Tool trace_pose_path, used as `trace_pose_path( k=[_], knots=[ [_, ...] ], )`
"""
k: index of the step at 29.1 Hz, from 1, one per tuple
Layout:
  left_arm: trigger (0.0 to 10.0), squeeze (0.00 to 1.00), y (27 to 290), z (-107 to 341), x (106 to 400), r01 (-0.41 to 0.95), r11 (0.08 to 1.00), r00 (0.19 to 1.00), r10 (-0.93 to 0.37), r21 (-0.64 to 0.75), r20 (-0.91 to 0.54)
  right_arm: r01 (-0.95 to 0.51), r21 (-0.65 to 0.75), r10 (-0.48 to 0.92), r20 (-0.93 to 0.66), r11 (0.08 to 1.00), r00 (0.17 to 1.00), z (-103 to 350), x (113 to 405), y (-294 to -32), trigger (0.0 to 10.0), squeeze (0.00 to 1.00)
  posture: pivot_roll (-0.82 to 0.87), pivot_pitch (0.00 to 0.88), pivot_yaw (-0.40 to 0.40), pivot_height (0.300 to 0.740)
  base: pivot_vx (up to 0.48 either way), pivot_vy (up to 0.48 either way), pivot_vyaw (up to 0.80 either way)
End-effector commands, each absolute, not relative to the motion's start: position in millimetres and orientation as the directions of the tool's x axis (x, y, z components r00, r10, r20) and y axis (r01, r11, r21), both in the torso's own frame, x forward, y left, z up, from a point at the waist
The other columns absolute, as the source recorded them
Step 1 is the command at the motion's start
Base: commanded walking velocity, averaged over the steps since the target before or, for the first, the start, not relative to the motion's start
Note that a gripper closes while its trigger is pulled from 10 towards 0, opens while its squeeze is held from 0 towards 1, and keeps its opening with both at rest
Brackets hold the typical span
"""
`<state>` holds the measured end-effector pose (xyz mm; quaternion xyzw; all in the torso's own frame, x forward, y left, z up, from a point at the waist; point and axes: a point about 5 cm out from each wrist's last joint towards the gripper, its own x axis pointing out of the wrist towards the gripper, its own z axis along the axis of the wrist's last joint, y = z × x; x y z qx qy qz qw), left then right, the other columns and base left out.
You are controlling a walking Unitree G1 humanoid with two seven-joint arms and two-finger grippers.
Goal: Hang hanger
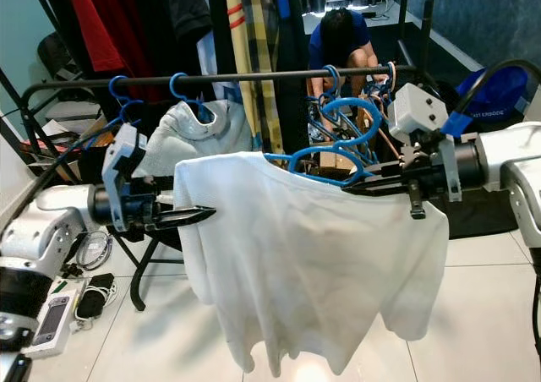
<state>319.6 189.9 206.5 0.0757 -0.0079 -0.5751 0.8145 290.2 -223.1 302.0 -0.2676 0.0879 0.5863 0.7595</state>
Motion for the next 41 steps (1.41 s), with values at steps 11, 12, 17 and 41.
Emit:
trace_pose_path(
  k=[11, 12, 17, 41],
  knots=[
    [0.0, 0.00, 204.9, 211.3, 321.8, 0.912, 0.370, 0.391, -0.914, 0.178, -0.104, -0.905, -0.338, 0.802, -0.447, 0.258, 0.396, 301.6, 299.0, -237.6, 0.0, 0.00, -0.14, 0.000, 0.113, 0.740, 0.000, 0.000, 0.00],
    [0.0, 0.00, 204.9, 211.3, 321.8, 0.912, 0.370, 0.391, -0.914, 0.178, -0.104, -0.905, -0.338, 0.802, -0.447, 0.258, 0.396, 301.6, 299.0, -237.6, 0.0, 0.00, -0.14, 0.000, 0.113, 0.740, 0.000, 0.000, 0.00],
    [0.0, 0.00, 206.8, 212.5, 323.2, 0.902, 0.391, 0.413, -0.906, 0.184, -0.094, -0.906, -0.326, 0.802, -0.444, 0.271, 0.400, 298.5, 299.1, -239.9, 0.0, 0.00, -0.14, 0.000, 0.112, 0.740, 0.000, 0.000, 0.00],
    [0.0, 0.00, 274.0, 251.6, 363.1, 0.396, 0.909, 0.890, -0.415, 0.127, 0.190, -0.889, -0.272, 0.737, -0.497, 0.369, 0.458, 273.3, 301.0, -250.5, 0.0, 0.00, -0.14, 0.000, 0.110, 0.740, 0.000, 0.000, 0.00]
  ],
)
